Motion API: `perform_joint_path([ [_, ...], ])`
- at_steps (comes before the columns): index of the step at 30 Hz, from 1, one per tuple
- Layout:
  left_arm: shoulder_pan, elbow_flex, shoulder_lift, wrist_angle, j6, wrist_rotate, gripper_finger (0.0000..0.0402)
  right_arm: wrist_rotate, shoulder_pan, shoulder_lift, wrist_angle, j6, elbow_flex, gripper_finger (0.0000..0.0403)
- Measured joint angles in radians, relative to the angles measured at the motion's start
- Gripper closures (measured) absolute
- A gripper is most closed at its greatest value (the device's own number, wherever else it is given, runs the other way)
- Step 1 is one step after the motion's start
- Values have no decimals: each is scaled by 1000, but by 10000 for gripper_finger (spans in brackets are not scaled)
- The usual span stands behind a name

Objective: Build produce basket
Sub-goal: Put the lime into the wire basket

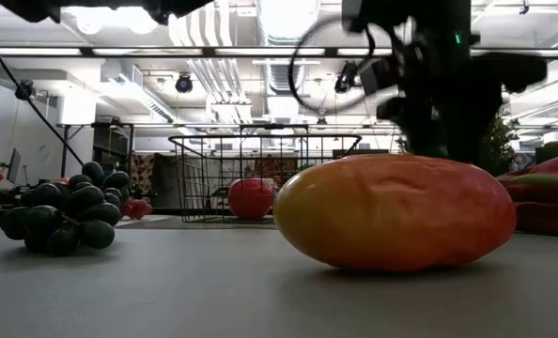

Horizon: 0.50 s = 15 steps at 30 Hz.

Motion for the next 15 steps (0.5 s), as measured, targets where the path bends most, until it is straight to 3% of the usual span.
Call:
perform_joint_path([
  [7,0,-89,-72,24,-2,0,66,-50,-13,-90,-32,93,176,167],
  [12,0,-118,-92,28,-3,0,66,135,-65,-118,79,57,308,165],
  [15,0,-137,-97,25,-1,0,66,173,-117,-113,142,30,368,164],
])
